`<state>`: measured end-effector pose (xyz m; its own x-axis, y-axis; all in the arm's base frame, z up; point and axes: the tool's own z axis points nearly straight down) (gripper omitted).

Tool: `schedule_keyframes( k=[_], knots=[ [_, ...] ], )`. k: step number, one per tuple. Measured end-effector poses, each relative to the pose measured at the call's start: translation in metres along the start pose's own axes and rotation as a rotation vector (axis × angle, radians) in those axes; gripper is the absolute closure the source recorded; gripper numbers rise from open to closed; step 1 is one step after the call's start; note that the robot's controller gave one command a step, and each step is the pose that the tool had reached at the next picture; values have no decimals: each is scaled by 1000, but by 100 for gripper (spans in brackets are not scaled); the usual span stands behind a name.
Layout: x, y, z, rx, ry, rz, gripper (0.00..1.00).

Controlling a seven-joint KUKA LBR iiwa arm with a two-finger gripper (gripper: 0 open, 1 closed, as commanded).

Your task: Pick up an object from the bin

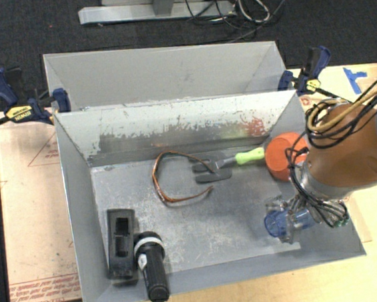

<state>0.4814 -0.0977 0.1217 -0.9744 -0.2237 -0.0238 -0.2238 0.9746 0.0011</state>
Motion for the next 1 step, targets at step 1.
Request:
schedule_keyframes(
  k=[1],
  knots=[
    [0,1,-21,-1,2,-1,100]
  ],
)
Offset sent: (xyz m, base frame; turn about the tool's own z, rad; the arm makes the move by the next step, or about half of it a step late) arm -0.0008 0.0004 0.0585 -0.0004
